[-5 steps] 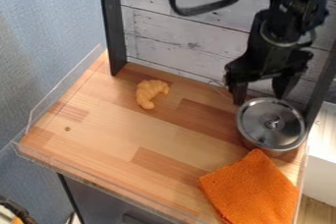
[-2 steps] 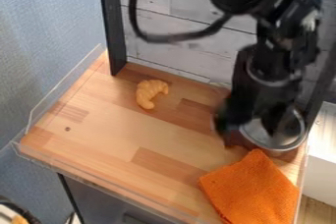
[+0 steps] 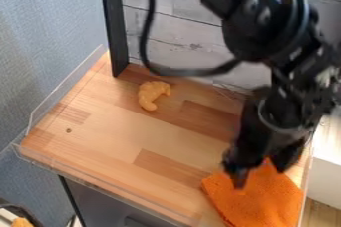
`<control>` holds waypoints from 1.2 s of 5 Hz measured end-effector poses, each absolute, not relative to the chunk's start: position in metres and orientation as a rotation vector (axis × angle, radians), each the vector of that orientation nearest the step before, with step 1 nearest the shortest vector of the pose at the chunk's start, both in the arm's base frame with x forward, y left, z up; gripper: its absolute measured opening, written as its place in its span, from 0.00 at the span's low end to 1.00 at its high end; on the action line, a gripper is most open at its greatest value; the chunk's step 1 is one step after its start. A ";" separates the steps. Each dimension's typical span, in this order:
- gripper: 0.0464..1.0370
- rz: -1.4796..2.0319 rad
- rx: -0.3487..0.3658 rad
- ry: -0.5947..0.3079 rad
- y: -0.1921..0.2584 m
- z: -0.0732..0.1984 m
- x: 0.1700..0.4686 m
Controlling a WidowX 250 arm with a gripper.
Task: Move the orange cloth to the bottom left
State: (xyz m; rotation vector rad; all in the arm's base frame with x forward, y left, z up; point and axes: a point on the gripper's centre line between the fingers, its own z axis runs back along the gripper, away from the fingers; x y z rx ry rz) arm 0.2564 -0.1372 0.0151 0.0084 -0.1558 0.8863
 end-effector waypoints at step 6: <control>0.96 1.016 0.093 -0.151 -0.105 -0.041 0.263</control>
